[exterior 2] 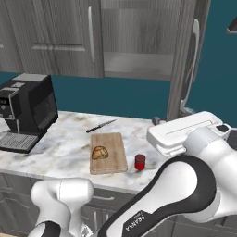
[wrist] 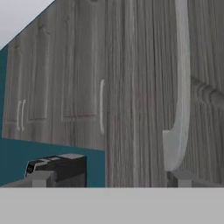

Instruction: Pick the bread, place it on the cutting board, pick the jam, place it on the counter, and close the cabinet.

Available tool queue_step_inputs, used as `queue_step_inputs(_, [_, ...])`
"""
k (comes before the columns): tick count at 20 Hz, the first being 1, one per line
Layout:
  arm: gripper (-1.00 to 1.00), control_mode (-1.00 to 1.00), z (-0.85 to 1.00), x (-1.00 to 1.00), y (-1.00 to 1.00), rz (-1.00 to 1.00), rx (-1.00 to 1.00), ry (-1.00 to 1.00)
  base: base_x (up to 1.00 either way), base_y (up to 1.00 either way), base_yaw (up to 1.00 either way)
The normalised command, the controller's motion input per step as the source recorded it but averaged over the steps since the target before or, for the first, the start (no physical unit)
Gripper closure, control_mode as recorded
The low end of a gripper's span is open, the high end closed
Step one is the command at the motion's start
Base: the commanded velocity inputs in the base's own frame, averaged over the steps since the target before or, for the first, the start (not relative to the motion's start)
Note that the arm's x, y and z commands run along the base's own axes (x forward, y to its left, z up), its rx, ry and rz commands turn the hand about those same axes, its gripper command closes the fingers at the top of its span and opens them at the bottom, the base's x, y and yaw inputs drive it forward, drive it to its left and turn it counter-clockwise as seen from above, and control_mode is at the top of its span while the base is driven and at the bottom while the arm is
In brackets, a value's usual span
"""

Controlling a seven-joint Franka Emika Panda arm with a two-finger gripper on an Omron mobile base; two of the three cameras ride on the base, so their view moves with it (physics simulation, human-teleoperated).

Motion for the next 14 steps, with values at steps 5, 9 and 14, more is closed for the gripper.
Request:
queue_step_inputs(5, [-1.00, -1.00, 0.01, 0.07, 0.45, 0.01, 0.00, 0.00, 0.00, 0.00, 0.00])
queue_step_inputs(9, [-1.00, -1.00, 0.00, 0.16, 0.42, 0.00, 0.00, 0.00, 0.00, 0.00, 0.00])
queue_step_inputs(14, [-1.00, -1.00, 0.00, 0.24, 0.39, 0.00, 0.00, 0.00, 0.00, 0.00, 0.00])
